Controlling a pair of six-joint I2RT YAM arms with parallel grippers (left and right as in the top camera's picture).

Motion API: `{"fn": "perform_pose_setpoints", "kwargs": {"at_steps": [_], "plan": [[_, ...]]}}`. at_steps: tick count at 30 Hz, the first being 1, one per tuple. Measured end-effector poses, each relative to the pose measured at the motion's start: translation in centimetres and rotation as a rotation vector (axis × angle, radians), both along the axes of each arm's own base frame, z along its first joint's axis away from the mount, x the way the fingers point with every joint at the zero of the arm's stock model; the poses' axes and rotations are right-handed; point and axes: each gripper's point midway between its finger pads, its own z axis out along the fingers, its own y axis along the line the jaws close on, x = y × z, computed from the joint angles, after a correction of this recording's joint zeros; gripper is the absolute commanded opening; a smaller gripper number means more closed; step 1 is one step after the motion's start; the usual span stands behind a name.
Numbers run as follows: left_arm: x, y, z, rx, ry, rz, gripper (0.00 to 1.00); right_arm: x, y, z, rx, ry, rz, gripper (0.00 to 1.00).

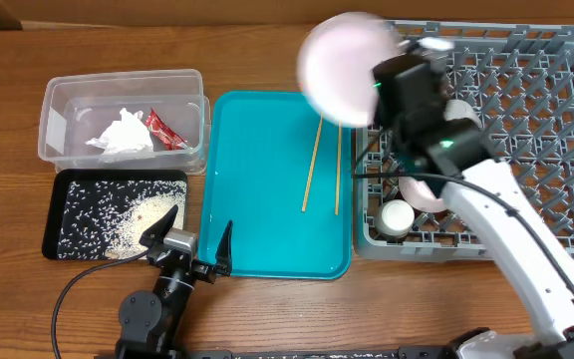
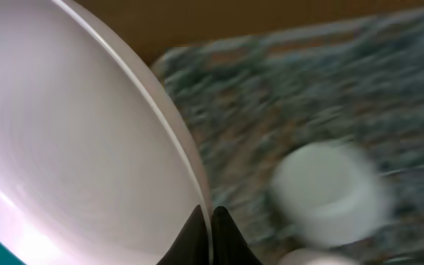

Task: Sort waste into correct bins and load items into the dishwasher
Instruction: 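Stand the white plate upright in the dish rack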

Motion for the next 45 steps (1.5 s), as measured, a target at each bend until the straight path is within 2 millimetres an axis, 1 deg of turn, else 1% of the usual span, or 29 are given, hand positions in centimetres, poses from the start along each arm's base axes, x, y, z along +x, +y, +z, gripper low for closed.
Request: {"fn": "perform_pose_setpoints", "kwargs": {"at_steps": [1, 2, 3, 4, 7, 11, 14, 15, 18, 19, 22, 23, 24, 31, 34, 36, 38, 39, 42, 44, 45], "plan": [[0.0, 0.0, 0.0, 0.0, 0.0, 0.0, 1.0, 0.2, -2.3, 0.7, -0.079, -0.023, -0.071, 0.04], [0.0, 0.0, 0.0, 0.0, 0.0, 0.0, 1.0, 0.3, -4.0, 1.2, -0.139, -0.035, -0.125, 0.04], [0.0, 0.0, 0.0, 0.0, 0.0, 0.0, 1.0, 0.4, -6.5, 1.6, -0.231, -0.043, -0.212, 0.04], [0.0, 0.0, 0.0, 0.0, 0.0, 0.0, 1.0, 0.4, -7.8, 1.8, -0.276, -0.044, -0.255, 0.04], [0.0, 0.0, 0.0, 0.0, 0.0, 0.0, 1.0, 0.9, -9.9, 2.0, -0.359, -0.055, -0.339, 0.04], [0.0, 0.0, 0.0, 0.0, 0.0, 0.0, 1.0, 1.7, -10.2, 1.1, -0.408, -0.045, -0.364, 0.04], [0.0, 0.0, 0.0, 0.0, 0.0, 0.0, 1.0, 2.5, -10.0, -1.5, -0.465, 0.022, -0.355, 0.04], [0.0, 0.0, 0.0, 0.0, 0.0, 0.0, 1.0, 2.6, -9.9, -1.9, -0.471, 0.032, -0.353, 0.04], [0.0, 0.0, 0.0, 0.0, 0.0, 0.0, 1.0, 2.8, -9.2, -4.4, -0.521, 0.109, -0.319, 0.05], [0.0, 0.0, 0.0, 0.0, 0.0, 0.0, 1.0, 2.8, -8.8, -5.1, -0.532, 0.127, -0.305, 0.07], [0.0, 0.0, 0.0, 0.0, 0.0, 0.0, 1.0, 2.4, -7.5, -5.7, -0.552, 0.153, -0.264, 0.18], [0.0, 0.0, 0.0, 0.0, 0.0, 0.0, 1.0, 2.3, -6.9, -5.8, -0.557, 0.16, -0.247, 0.31], [0.0, 0.0, 0.0, 0.0, 0.0, 0.0, 1.0, 2.1, -6.4, -5.9, -0.561, 0.167, -0.23, 0.49], [0.0, 0.0, 0.0, 0.0, 0.0, 0.0, 1.0, 1.0, -2.9, -6.6, -0.592, 0.202, -0.12, 0.55], [0.0, 0.0, 0.0, 0.0, 0.0, 0.0, 1.0, 0.5, -0.4, -7.4, -0.56, 0.217, -0.037, 0.56], [0.0, 0.0, 0.0, 0.0, 0.0, 0.0, 1.0, 0.0, 2.1, -8.4, -0.507, 0.237, 0.053, 0.56], [0.0, 0.0, 0.0, 0.0, 0.0, 0.0, 1.0, -0.7, 5.0, -9.7, -0.417, 0.273, 0.166, 0.55], [0.0, 0.0, 0.0, 0.0, 0.0, 0.0, 1.0, -1.5, 7.7, -10.9, -0.327, 0.309, 0.269, 0.55], [0.0, 0.0, 0.0, 0.0, 0.0, 0.0, 1.0, -3.8, 13.5, -12.9, -0.062, 0.401, 0.467, 0.54], [0.0, 0.0, 0.0, 0.0, 0.0, 0.0, 1.0, -4.9, 15.4, -13.6, 0.053, 0.447, 0.515, 0.54], [0.0, 0.0, 0.0, 0.0, 0.0, 0.0, 1.0, -5.3, 15.9, -13.9, 0.095, 0.468, 0.522, 0.54]]}}
